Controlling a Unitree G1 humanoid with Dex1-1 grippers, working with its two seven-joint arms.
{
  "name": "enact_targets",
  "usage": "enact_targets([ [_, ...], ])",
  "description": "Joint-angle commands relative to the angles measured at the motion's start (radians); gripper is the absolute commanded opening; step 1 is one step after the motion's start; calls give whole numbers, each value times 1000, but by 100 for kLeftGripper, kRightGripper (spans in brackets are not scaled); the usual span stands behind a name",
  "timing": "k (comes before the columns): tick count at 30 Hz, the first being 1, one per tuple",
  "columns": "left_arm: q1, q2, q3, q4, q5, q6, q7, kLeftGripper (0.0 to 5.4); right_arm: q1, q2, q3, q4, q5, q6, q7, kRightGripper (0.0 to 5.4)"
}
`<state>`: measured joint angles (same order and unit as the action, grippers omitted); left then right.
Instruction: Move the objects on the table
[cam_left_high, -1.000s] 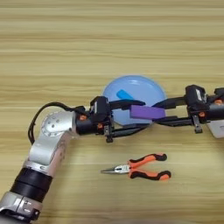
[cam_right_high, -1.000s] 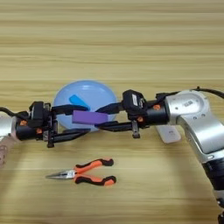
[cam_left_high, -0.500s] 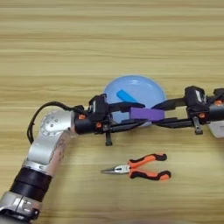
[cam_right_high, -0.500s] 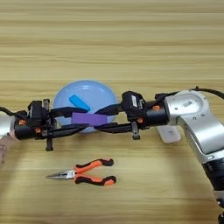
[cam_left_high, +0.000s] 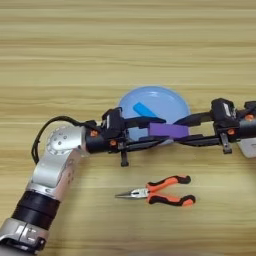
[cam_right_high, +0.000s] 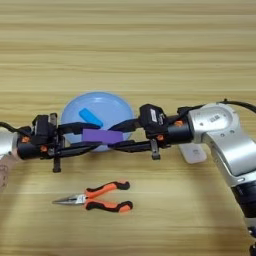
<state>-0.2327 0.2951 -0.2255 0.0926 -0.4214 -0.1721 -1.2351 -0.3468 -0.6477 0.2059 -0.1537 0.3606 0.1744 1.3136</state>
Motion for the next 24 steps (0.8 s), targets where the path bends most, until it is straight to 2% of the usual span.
enact_targets([
  [1, -10, -2, -9, 6, 14, -9, -7, 144, -11, 0, -10, -15, 7, 12, -18, 142],
  [23, -24, -10, 0, 29, 15, -23, -9, 142, -7, -2, 4, -18, -9, 8, -12, 142],
  [24, -24, -10, 0, 30, 15, -23, -9, 142, -7, -3, 5, -18, -9, 8, -12, 171],
])
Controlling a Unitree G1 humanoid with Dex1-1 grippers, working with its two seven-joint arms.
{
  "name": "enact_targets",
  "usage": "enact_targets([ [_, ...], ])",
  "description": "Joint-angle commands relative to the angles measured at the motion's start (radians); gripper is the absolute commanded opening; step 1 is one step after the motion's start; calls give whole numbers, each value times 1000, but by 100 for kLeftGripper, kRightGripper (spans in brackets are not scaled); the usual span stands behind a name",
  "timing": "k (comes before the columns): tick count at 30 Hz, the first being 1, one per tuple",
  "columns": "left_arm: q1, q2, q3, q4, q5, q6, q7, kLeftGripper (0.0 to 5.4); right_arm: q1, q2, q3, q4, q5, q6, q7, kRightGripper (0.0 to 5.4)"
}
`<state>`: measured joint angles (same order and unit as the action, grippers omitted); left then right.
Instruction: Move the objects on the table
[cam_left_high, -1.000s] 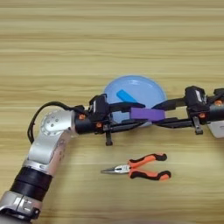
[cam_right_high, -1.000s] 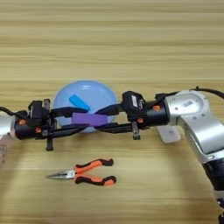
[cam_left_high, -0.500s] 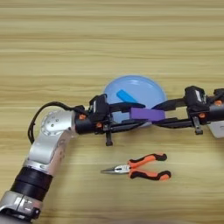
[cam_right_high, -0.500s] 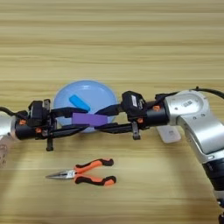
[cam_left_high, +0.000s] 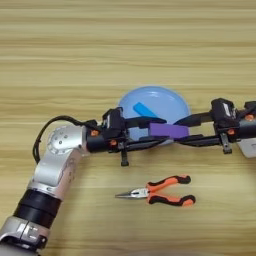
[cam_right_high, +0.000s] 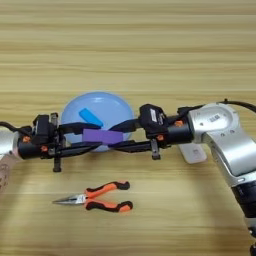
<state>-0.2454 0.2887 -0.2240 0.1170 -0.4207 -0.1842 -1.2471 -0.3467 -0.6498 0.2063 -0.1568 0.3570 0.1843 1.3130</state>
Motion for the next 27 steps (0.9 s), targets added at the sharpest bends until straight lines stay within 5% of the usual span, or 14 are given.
enact_targets([
  [1, -11, -4, -2, 5, 14, -11, 3, 142, -7, -1, 5, -16, -6, -2, -11, 181],
  [27, -5, -4, 6, 17, 14, -24, 14, 134, -3, 12, -29, -16, 28, -2, -55, 466],
])
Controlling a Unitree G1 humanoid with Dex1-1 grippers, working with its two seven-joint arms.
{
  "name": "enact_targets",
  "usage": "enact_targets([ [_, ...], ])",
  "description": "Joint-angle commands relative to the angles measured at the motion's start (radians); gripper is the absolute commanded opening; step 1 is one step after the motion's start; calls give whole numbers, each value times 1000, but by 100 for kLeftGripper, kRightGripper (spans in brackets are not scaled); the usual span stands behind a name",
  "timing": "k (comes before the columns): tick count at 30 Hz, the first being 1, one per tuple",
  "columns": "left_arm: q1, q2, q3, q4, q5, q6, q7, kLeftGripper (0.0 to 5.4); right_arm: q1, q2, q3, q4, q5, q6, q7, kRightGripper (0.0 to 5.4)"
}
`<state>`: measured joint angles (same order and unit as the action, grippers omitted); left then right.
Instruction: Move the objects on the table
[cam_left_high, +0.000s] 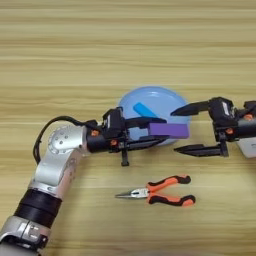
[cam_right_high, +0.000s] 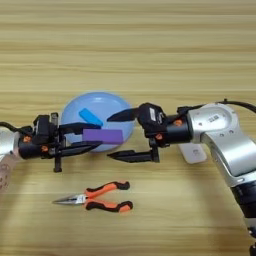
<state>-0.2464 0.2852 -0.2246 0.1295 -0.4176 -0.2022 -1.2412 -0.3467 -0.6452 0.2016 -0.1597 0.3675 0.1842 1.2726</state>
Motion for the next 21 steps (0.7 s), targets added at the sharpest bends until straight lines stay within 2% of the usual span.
enact_targets([
  [1, -2, 0, 8, 5, 11, -5, 12, 134, -2, 10, -31, -14, 25, 0, -19, 479],
  [8, 12, 0, 32, 5, 2, -9, 34, 134, 18, 21, -88, -14, 55, -7, -61, 540],
  [21, 56, 0, 93, -1, -14, -23, 85, 134, 77, 105, -224, -1, 109, -28, -234, 540],
])
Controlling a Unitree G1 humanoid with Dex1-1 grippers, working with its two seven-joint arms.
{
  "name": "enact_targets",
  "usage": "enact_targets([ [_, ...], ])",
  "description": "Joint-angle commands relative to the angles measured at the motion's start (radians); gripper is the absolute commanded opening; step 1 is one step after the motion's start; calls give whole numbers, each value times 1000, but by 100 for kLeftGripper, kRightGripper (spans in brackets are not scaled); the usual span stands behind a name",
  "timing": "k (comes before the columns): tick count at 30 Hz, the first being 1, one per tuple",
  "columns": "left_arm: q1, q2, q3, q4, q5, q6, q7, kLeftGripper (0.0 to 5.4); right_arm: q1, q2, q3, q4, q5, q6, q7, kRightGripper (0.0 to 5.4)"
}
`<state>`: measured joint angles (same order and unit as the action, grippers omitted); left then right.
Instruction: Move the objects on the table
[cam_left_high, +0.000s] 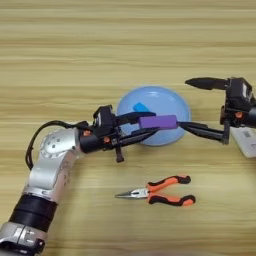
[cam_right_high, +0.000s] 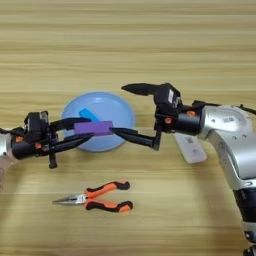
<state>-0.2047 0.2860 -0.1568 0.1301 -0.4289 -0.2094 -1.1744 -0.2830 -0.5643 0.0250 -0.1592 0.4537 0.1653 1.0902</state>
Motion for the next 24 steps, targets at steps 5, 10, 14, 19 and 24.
enact_targets([
  [5, 36, 1, 48, 3, -8, -24, 36, 134, 45, 80, -97, -13, 7, -41, -163, 540],
  [10, 48, -5, 67, 12, -7, -35, 65, 134, 29, 150, -133, 15, -33, -56, -337, 540],
  [14, 59, -10, 76, 12, -9, -40, 78, 134, -11, 201, -148, 82, -150, -108, -528, 540],
  [19, 67, -19, 87, 11, -9, -41, 103, 134, -43, 257, -154, 163, -292, -205, -734, 540],
  [24, 77, -35, 101, 6, -3, -46, 146, 134, -59, 290, -172, 237, -377, -284, -887, 540],
])
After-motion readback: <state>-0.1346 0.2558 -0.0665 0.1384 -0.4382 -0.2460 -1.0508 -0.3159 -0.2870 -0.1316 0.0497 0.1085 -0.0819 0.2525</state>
